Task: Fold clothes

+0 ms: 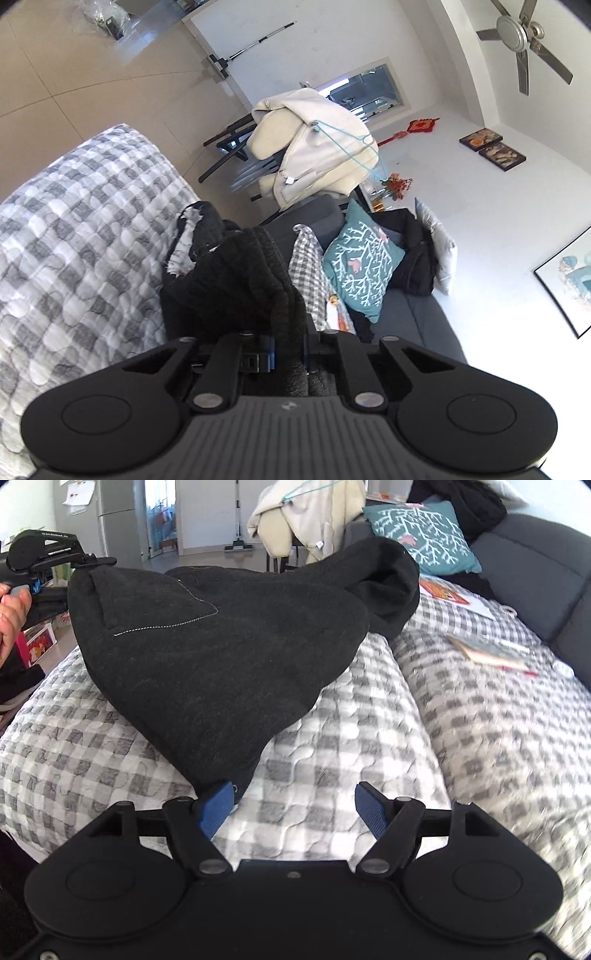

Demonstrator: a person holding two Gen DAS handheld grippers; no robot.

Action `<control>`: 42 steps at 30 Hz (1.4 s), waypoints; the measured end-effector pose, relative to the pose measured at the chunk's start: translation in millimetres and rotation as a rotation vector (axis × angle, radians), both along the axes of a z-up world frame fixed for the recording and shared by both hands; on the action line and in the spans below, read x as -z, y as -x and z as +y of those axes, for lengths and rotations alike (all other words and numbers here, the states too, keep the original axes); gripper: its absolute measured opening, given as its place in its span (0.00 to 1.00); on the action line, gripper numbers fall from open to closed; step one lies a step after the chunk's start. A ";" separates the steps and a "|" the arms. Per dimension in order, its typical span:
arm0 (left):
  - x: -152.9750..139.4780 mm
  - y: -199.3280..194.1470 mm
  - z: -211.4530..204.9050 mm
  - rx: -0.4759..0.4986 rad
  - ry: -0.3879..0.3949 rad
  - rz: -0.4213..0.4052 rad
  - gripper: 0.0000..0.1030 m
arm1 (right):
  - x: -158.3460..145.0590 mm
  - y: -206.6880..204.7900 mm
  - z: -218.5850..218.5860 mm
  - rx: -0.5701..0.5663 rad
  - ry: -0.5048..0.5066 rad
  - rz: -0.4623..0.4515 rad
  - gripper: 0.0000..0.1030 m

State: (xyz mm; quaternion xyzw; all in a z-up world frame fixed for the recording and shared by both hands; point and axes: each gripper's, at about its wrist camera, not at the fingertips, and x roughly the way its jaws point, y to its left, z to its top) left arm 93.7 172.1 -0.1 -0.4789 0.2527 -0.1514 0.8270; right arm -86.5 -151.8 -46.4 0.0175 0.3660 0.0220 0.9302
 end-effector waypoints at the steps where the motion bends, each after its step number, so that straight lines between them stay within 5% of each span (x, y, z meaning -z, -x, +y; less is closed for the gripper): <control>1: -1.6 0.7 -0.3 -0.008 0.007 -0.008 0.10 | 2.4 1.1 3.4 0.028 -0.019 -0.016 0.72; 9: -8.4 7.6 12.1 -0.102 0.052 -0.026 0.09 | 12.6 24.4 23.3 0.154 -0.052 -0.124 0.72; 19: -13.7 11.8 12.6 -0.108 0.022 -0.036 0.09 | 24.3 14.7 55.8 0.097 0.068 -0.247 0.72; 27: -15.3 15.8 15.9 -0.138 0.003 -0.032 0.08 | 25.8 -28.9 37.1 0.214 -0.055 -0.358 0.72; 30: -16.5 18.5 19.8 -0.149 0.003 -0.024 0.08 | 20.8 -44.6 18.0 0.226 -0.132 -0.301 0.48; 31: -17.3 19.3 20.5 -0.153 -0.004 -0.025 0.07 | 16.1 -48.8 13.7 0.221 -0.144 -0.288 0.31; 33: -19.9 22.9 21.9 -0.152 -0.013 -0.031 0.07 | -0.3 -51.3 9.3 0.235 -0.107 -0.310 0.26; 40: -36.1 39.3 13.6 -0.073 -0.054 -0.098 0.08 | -103.3 -41.0 -4.5 0.216 0.351 -0.569 0.21; 42: -41.5 47.3 9.7 -0.055 -0.096 -0.103 0.08 | -131.7 -45.7 -10.2 0.163 0.442 -0.548 0.21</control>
